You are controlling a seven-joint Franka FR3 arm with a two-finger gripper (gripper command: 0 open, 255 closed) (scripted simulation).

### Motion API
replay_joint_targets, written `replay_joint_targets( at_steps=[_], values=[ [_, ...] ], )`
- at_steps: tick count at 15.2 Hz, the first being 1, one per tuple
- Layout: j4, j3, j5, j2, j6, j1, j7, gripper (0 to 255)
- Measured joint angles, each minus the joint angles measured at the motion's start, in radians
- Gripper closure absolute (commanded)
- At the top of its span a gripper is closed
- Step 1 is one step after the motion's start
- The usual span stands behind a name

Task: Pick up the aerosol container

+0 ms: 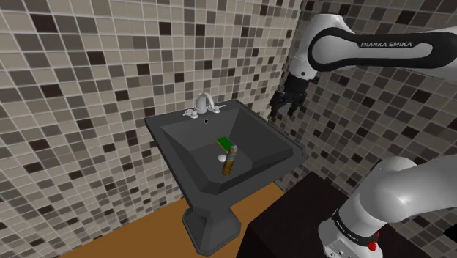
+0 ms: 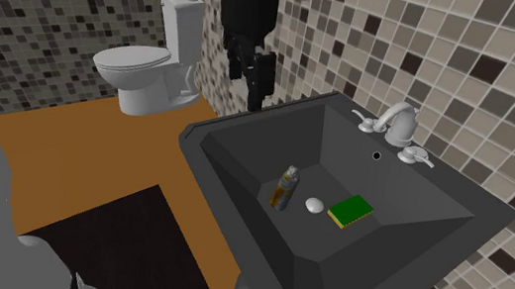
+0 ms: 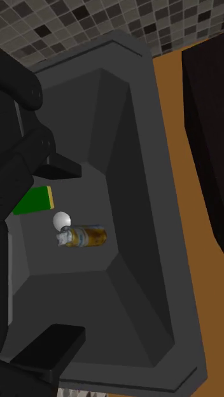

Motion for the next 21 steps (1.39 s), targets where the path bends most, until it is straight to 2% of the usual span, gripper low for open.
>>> replay_joint_targets(
  at_steps=[11, 19, 21],
  values=[
    [0.052, 0.092, -0.017, 0.400, 0.307, -0.031, 0.222, 0],
    [0.184, 0.108, -0.084, 0.707, 0.445, -0.039, 0.397, 0],
    [0.247, 0.104, -0.104, 0.797, 0.461, -0.032, 0.447, 0]
  ],
)
